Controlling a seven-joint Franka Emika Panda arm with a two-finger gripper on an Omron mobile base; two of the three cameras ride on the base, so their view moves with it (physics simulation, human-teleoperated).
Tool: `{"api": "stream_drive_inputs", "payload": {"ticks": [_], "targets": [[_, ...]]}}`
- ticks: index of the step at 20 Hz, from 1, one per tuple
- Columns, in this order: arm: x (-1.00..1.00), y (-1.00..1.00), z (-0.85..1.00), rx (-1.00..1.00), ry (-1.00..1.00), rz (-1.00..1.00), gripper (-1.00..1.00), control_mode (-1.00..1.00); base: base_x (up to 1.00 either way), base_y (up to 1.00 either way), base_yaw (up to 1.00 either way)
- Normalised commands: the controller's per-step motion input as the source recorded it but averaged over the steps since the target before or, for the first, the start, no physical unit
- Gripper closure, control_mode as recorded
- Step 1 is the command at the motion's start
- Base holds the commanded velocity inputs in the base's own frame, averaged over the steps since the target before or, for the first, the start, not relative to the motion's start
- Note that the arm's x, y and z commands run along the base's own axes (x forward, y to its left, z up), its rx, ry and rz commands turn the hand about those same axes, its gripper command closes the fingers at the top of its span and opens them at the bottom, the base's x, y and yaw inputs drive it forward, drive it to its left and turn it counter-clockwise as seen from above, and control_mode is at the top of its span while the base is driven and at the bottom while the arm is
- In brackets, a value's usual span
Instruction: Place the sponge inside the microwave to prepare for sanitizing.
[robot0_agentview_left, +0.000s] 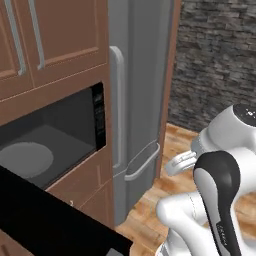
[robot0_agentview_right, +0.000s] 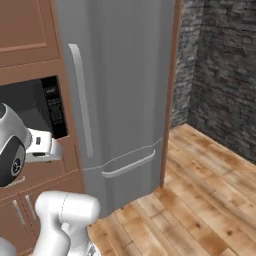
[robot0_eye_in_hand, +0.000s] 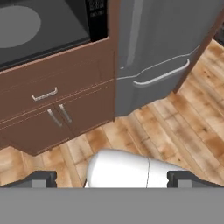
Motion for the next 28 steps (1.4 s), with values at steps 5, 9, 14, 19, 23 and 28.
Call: {"api": "stream_drive_inputs", "payload": {"ticks": [5, 9, 14, 19, 23, 28], "targets": [[0.00, 0.00, 0.00, 0.00, 0.00, 0.00, -1.00, 1.00, -0.63, 0.27, -0.47], [0.00, 0.00, 0.00, 0.00, 0.00, 0.00, -1.00, 1.00, -0.48, 0.26, -0.37], [0.00, 0.00, 0.00, 0.00, 0.00, 0.00, -1.00, 1.00, -0.37, 0.07, -0.22], [0.00, 0.00, 0.00, 0.00, 0.00, 0.00, -1.00, 1.00, -0.49, 0.14, -0.14], [0.00, 0.00, 0.00, 0.00, 0.00, 0.00, -1.00, 1.00, -0.73, 0.36, -0.05], [0.00, 0.00, 0.00, 0.00, 0.00, 0.00, -1.00, 1.00, -0.73, 0.29, -0.05]]}}
